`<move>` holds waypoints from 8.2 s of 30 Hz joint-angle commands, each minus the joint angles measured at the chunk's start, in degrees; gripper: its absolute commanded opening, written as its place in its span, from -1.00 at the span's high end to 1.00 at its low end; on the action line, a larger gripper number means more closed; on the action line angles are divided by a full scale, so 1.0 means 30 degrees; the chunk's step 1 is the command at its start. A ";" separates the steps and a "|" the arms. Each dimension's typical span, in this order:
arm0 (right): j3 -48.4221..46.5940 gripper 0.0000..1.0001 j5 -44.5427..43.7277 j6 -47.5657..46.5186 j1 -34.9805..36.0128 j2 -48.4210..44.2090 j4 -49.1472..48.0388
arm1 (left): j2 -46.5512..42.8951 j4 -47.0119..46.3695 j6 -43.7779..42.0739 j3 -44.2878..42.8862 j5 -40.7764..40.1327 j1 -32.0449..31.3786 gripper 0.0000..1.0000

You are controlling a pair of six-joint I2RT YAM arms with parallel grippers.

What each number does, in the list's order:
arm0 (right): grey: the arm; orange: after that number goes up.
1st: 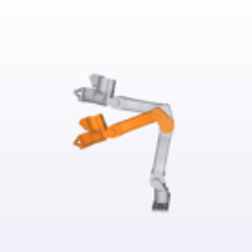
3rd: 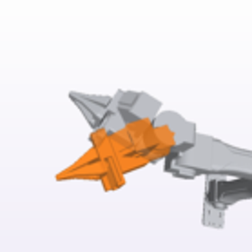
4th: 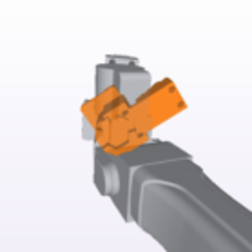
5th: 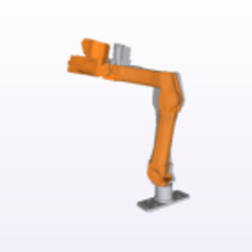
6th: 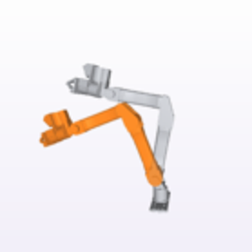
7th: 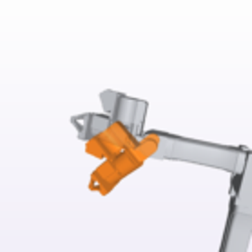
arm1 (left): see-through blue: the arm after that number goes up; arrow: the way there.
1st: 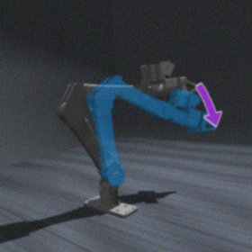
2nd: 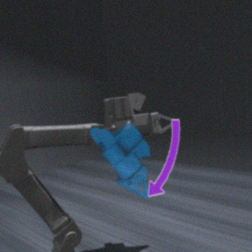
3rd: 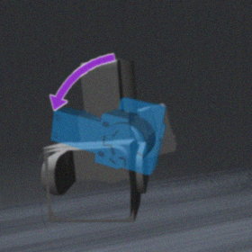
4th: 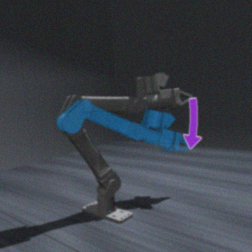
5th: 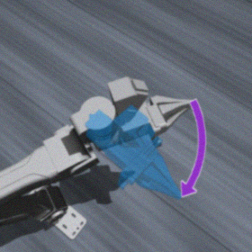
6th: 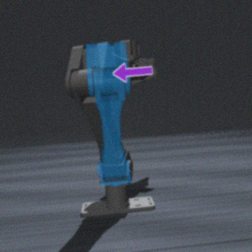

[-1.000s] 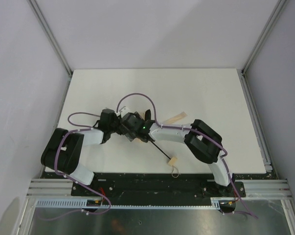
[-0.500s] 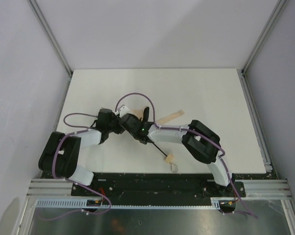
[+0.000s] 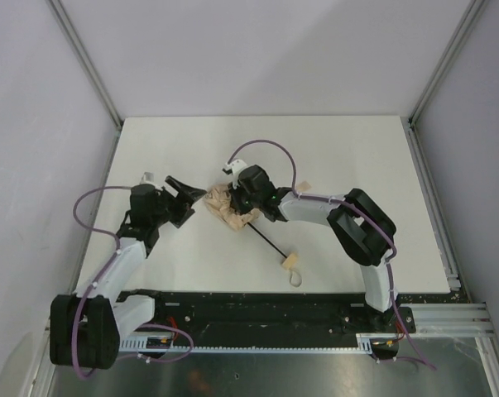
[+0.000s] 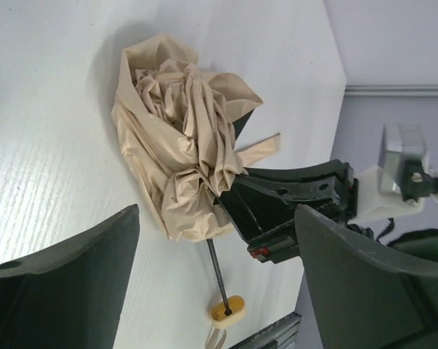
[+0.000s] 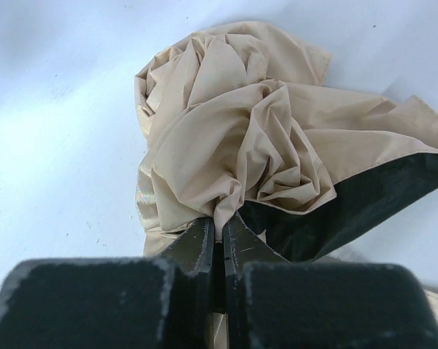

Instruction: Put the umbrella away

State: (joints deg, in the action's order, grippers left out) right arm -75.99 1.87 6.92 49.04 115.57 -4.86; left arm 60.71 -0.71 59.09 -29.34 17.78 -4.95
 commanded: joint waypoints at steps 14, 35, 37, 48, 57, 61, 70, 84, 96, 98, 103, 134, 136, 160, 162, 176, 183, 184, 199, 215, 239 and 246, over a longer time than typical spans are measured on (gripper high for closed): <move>0.0736 1.00 0.1994 -0.0209 0.0611 0.0789 0.2061 | 0.7201 0.0602 0.0380 -0.3505 0.1571 -0.1269 -0.99; -0.0114 0.90 0.0809 -0.2065 0.1902 0.0392 0.3165 | 1.1766 0.1629 0.1254 -0.2671 -0.4645 -0.2781 -0.17; -0.0134 0.67 0.1141 -0.1850 0.1913 0.0049 0.3201 | 1.1847 0.1595 0.1193 -0.2480 -0.4632 -0.2812 0.05; -0.0802 -0.66 0.2564 0.2634 0.0284 -0.1751 0.4218 | 1.0940 0.1230 0.0906 -0.1734 -0.3920 -0.2814 0.74; -0.2460 -0.77 0.0100 0.2130 0.1023 0.0126 0.4565 | 1.0578 0.0923 0.1184 -0.1597 -0.3009 -0.2803 0.79; -0.4729 -0.62 -0.2427 0.1185 0.2082 0.2405 0.5897 | 1.0443 0.0818 0.1360 -0.1603 -0.2701 -0.2810 0.81; -0.3808 -0.14 -0.7264 0.0924 0.2961 0.4613 0.6309 | 1.0144 0.0503 0.1477 -0.1312 -0.2166 -0.2818 0.82; 0.2460 1.00 -0.1149 0.1030 0.1131 0.0370 0.0365 | 0.6123 -0.2005 0.1038 -0.2083 0.1153 -0.0968 -0.19; 0.3172 1.00 0.4626 0.2285 -0.0923 -0.3066 -0.1598 | 0.1245 -0.0369 0.0049 -0.1946 0.2986 0.0498 -0.98; 0.3178 1.00 0.4600 0.2094 -0.0918 -0.3211 -0.1557 | 0.1687 -0.0332 0.1353 -0.1376 0.3545 0.0417 -0.99; 0.3173 1.00 0.4632 0.1871 -0.0699 -0.2908 -0.1632 | 0.4525 -0.0320 0.3077 -0.1619 0.4609 -0.0662 -0.99; 0.2554 1.00 0.1953 -0.2135 0.1813 -0.2489 0.0202 | 1.0865 0.3855 0.3399 -0.3070 -0.2856 -0.3225 -0.96; 0.2504 1.00 0.1933 -0.2864 0.2213 -0.2254 0.0197 | 1.1980 0.3844 0.3194 -0.3363 -0.2823 -0.3385 -0.83; 0.2316 -0.73 0.3990 0.3228 0.1146 -0.4675 0.3583 | 1.0714 -0.6215 0.0805 0.0001 0.0078 -0.3594 1.00; 0.2378 -0.75 0.4222 0.3992 0.0398 -0.5708 0.4463 | 0.9980 -0.7162 0.0575 0.0224 0.0438 -0.3594 1.00; 0.8580 -0.84 0.4592 1.2233 -0.6268 -1.4708 0.4541 | 0.4892 -1.7607 0.0829 0.1003 0.4967 -0.3594 1.00; 1.3375 -0.98 0.6561 1.6223 -0.8849 -1.8548 0.0744 | 0.3121 -2.0453 0.1708 0.0853 0.6665 -0.3595 1.00; 1.3888 -0.98 0.6983 1.6876 -0.9037 -1.8648 0.0025 | 0.3000 -2.0963 0.2168 0.0849 0.6785 -0.3595 1.00; 1.6936 -0.99 0.3812 2.7801 -0.4642 -1.2622 -1.7902 | 0.1846 -2.6278 0.8079 0.1944 0.6710 -0.3964 1.00; 2.0629 -0.99 -0.1646 3.0200 -0.1989 -1.0680 -2.4012 | 0.2125 -2.7898 1.0108 0.2503 0.5864 -0.4005 1.00; 1.8131 -0.85 -0.4158 3.2187 -0.1909 -1.2256 -1.8158 | 0.1457 -2.8592 1.0815 0.2090 0.6966 -0.4301 1.00; 1.7738 -0.36 -0.3060 3.2532 -0.2396 -1.1598 -1.8591 | 0.1694 -2.9182 1.0773 0.1840 0.7964 -0.4712 1.00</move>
State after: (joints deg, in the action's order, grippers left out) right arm -20.14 -8.99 103.37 42.37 79.68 -56.75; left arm 66.92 -72.90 90.06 -21.02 39.55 -18.15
